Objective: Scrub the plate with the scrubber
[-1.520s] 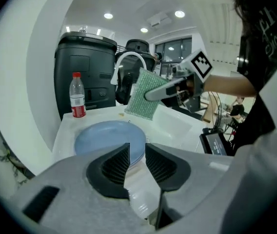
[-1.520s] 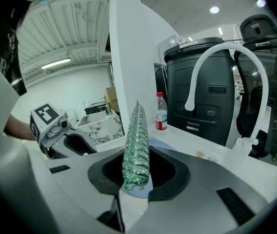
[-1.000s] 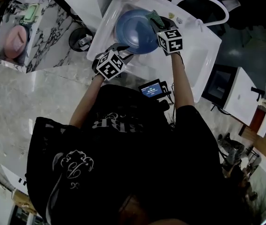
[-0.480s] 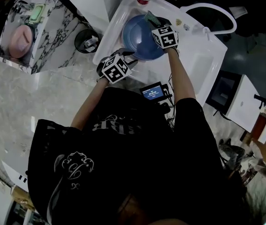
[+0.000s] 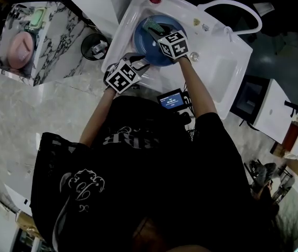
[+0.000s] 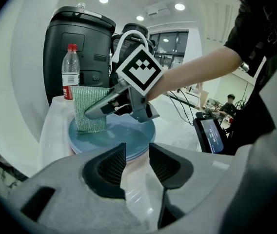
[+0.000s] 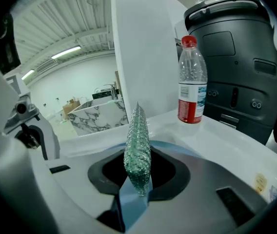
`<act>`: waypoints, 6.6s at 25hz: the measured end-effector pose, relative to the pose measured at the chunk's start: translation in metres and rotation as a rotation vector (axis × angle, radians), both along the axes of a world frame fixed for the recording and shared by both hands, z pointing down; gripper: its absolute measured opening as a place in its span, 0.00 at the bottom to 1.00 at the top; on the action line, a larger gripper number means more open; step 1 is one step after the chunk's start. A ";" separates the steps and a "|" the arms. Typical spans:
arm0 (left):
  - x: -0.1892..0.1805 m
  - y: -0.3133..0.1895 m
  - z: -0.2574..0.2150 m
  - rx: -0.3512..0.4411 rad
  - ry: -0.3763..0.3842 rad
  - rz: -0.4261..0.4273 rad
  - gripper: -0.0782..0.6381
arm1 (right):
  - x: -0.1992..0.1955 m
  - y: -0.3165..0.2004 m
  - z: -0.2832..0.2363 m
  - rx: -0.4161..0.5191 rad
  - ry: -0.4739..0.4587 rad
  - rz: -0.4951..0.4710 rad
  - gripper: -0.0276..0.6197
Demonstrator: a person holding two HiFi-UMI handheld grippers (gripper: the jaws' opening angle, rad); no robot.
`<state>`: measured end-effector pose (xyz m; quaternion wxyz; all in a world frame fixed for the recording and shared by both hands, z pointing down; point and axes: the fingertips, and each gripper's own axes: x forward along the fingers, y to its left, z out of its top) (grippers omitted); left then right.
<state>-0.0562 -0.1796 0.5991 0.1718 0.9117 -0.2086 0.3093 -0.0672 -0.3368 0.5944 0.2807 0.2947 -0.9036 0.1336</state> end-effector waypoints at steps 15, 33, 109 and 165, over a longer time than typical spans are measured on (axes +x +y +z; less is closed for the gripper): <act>0.012 -0.002 -0.003 0.019 -0.024 0.068 0.31 | -0.008 0.088 -0.001 -0.173 -0.054 -0.211 0.18; 0.015 -0.004 0.012 -0.010 -0.098 0.181 0.31 | 0.083 -0.049 -0.019 0.096 0.108 0.100 0.18; 0.008 -0.019 0.034 0.010 -0.281 0.248 0.33 | 0.118 0.053 -0.001 -0.044 0.193 -0.036 0.18; 0.080 0.181 -0.159 0.211 0.345 -0.177 0.32 | 0.165 0.344 -0.144 0.037 -0.321 0.316 0.18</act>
